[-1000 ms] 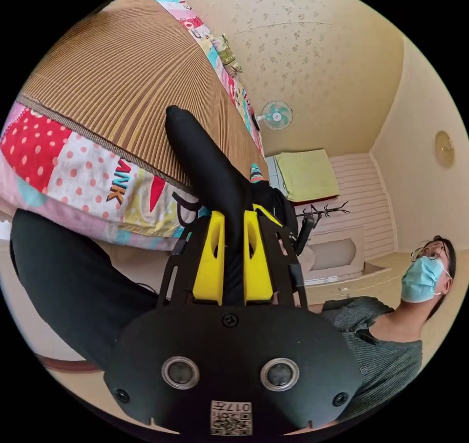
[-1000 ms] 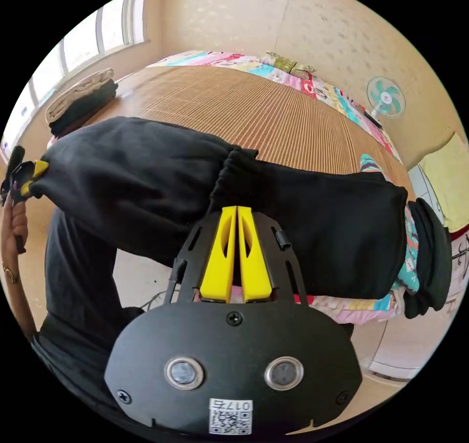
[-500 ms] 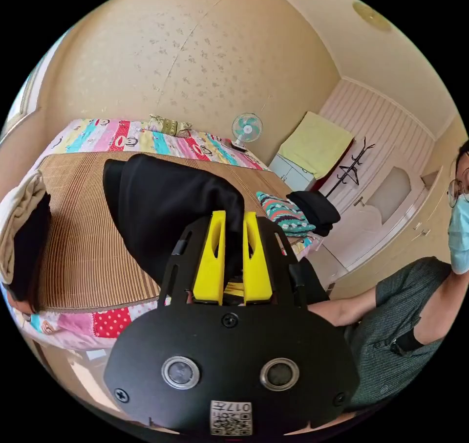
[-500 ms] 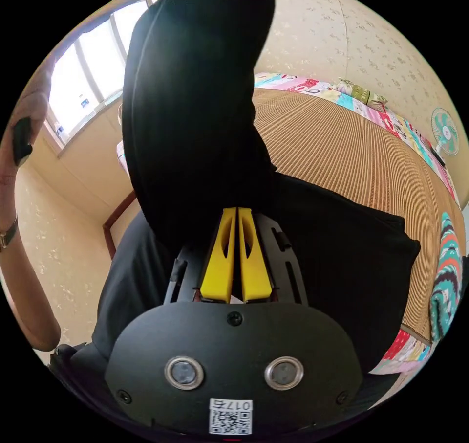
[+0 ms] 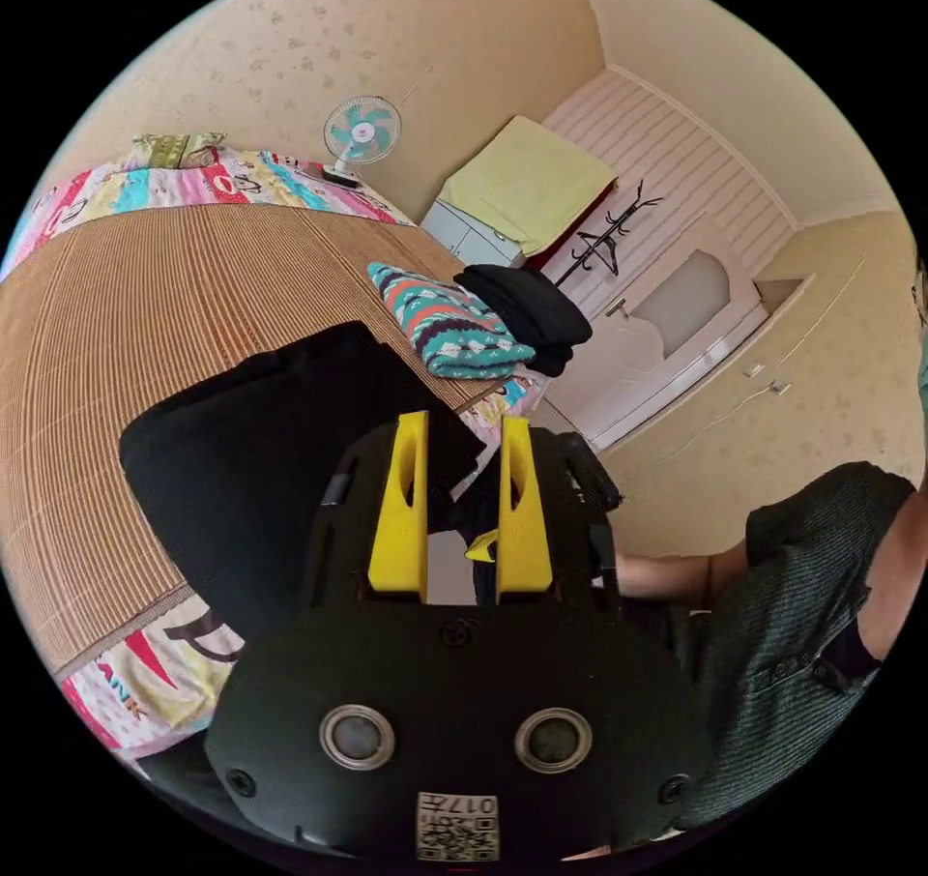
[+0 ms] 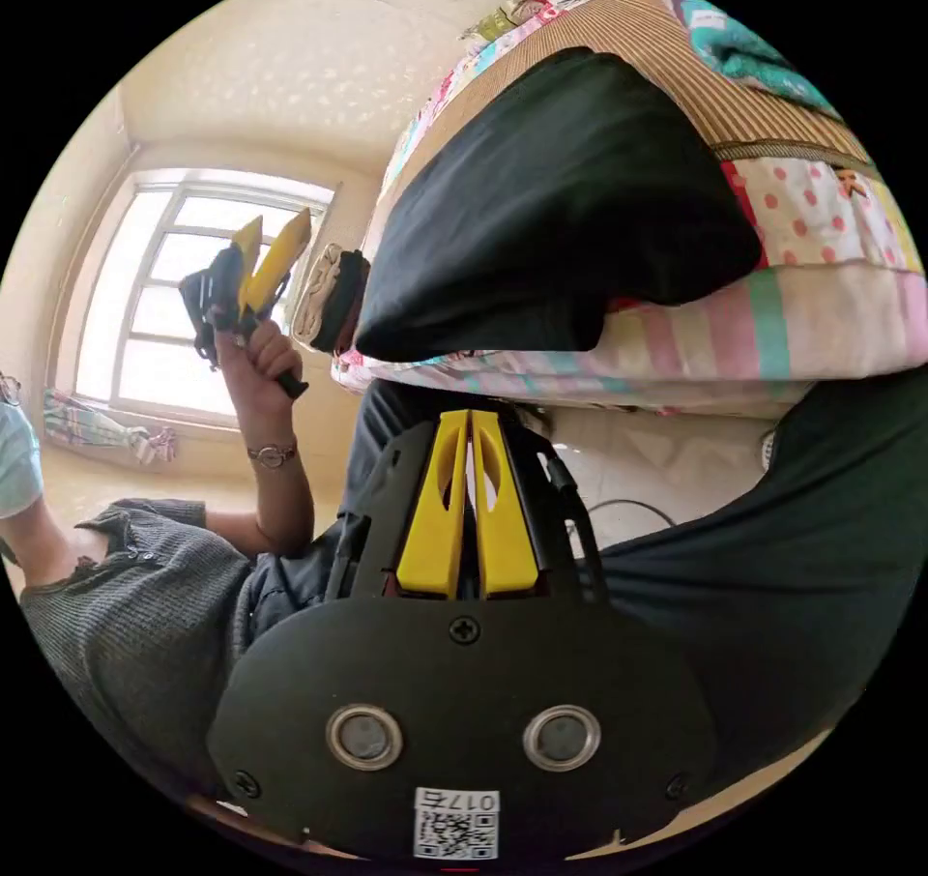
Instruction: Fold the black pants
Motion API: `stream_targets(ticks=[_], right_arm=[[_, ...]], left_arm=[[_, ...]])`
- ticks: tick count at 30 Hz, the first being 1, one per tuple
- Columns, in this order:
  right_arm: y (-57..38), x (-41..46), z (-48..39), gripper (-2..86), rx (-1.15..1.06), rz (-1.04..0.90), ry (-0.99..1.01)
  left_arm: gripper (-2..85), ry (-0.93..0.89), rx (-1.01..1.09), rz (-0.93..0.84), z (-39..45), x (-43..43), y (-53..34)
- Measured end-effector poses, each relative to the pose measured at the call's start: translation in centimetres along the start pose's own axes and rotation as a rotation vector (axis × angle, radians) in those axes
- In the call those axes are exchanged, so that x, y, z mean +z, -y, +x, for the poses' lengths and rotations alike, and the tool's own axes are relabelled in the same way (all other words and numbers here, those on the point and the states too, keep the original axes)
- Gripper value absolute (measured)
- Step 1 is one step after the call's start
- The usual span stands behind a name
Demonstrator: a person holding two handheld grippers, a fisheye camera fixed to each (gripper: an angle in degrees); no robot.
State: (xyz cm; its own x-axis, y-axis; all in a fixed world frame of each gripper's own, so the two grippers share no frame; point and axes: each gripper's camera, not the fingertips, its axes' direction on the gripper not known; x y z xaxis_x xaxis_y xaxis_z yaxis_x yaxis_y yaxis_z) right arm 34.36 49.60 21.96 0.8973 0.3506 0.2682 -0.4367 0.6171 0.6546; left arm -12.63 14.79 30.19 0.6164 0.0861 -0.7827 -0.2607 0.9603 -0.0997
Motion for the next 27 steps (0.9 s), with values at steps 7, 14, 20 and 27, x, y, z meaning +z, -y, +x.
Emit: stream_targets(ticks=[7, 14, 20, 27], right_arm=[[5.8, -3.9, 4.1, 15.7, 0.089, 0.035, 0.347], [10.9, -7.2, 8.9, 26.4, 0.292, 0.044, 0.657], [12.9, -11.7, 9.7, 22.5, 0.230, -0.021, 0.620], [10.4, -16.5, 11.2, 22.5, 0.340, 0.011, 0.757]], left_arm=[[20.3, -0.029, -0.526, -0.107, -15.8, -2.5, -3.9], [10.9, -0.587, -0.758, -0.192, -18.3, 0.7, -7.5], [9.0, -0.652, -0.667, -0.320, -12.9, -1.2, -7.0], [8.7, -0.877, -0.850, -0.194, -15.1, -5.6, -6.9]])
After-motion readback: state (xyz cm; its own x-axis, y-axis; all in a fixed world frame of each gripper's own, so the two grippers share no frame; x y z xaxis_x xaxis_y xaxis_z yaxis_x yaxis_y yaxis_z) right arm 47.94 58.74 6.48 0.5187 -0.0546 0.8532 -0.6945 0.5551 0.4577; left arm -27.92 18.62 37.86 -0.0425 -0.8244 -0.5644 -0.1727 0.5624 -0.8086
